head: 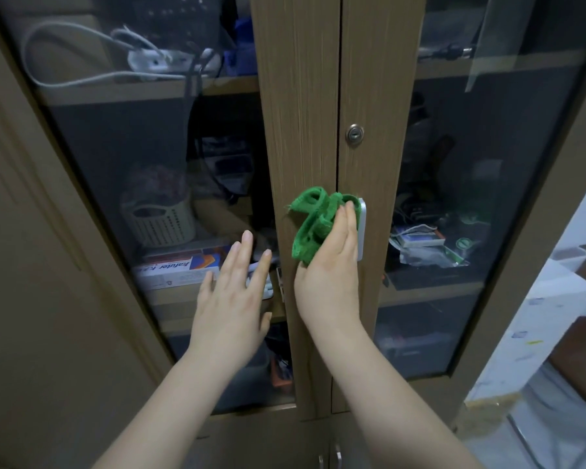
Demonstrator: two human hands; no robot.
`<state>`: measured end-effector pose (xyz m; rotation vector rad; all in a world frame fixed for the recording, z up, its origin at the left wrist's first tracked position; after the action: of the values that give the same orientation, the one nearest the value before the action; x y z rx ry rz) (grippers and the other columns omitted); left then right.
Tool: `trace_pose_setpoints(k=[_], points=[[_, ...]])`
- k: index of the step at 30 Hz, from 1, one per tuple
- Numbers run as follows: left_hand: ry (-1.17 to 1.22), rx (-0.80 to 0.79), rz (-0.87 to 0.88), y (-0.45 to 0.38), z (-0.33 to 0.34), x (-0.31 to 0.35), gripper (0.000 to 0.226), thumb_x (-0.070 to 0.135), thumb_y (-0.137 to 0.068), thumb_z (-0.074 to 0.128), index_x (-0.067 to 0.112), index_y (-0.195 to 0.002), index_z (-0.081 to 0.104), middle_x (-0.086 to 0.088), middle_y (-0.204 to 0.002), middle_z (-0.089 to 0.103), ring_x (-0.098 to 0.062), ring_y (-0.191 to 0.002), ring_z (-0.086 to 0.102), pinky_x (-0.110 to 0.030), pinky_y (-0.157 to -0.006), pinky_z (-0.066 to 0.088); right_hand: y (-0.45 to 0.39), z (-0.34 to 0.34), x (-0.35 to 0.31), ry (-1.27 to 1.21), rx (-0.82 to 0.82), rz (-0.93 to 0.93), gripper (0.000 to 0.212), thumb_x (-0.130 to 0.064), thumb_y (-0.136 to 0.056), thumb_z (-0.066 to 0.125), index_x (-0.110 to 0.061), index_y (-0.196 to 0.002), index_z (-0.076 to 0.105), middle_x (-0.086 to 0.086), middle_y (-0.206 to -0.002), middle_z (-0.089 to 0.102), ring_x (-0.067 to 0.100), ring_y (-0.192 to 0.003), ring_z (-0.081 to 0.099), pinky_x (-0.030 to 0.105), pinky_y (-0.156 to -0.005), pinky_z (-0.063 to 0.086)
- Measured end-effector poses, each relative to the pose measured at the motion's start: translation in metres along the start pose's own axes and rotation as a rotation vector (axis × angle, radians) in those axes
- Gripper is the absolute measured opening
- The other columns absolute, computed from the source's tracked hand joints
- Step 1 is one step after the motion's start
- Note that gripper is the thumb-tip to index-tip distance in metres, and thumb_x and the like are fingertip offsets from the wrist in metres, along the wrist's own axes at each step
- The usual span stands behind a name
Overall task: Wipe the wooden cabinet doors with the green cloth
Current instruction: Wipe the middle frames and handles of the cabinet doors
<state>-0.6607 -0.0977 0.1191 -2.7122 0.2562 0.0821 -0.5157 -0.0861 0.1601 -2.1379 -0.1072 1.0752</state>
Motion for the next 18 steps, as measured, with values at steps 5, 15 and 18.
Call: trace_pose_setpoints(k=[5, 15, 18], points=[[0.013, -0.012, 0.019, 0.001, 0.001, -0.001, 0.099, 0.043, -0.088, 0.065, 0.026, -0.158, -0.003, -0.003, -0.155, -0.043, -0.020, -0.150, -0.021, -0.047, -0.120, 0.015, 0.020, 0.001, 0.013, 0.034, -0.061, 0.089, 0.079, 0.000, -0.088, 0.063, -0.005, -0.154, 0.020, 0.013, -0.161, 0.023, 0.025, -0.148, 0.022, 0.024, -0.114, 0.016], [0.021, -0.018, 0.025, 0.001, 0.001, -0.003, 0.102, 0.044, -0.088, 0.065, 0.029, -0.157, -0.009, -0.003, -0.154, -0.043, -0.021, -0.148, -0.024, -0.046, -0.120, 0.013, 0.016, -0.099, 0.072, -0.439, 0.315, 0.423, 0.042, -0.009, -0.082, 0.053, -0.037, -0.113, 0.061, -0.020, -0.092, 0.070, -0.010, -0.078, 0.062, 0.002, -0.057, 0.042], [0.024, -0.024, 0.018, 0.000, 0.003, -0.001, 0.103, 0.044, -0.088, 0.066, 0.029, -0.156, -0.010, -0.004, -0.153, -0.045, -0.022, -0.147, -0.026, -0.046, -0.120, 0.014, -0.013, -0.114, 0.065, -0.407, 0.392, 0.375, 0.044, -0.012, -0.084, 0.053, -0.036, -0.121, 0.052, -0.004, -0.118, 0.059, -0.002, -0.100, 0.057, 0.002, -0.070, 0.041]])
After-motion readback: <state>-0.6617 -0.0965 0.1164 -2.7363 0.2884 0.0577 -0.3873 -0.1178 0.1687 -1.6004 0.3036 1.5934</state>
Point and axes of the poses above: each hand's wrist, its own y-axis away from the middle knuckle, its own z-axis out of the palm, x = y × z, the point moved 8 cm from there along -y, towards the middle knuckle
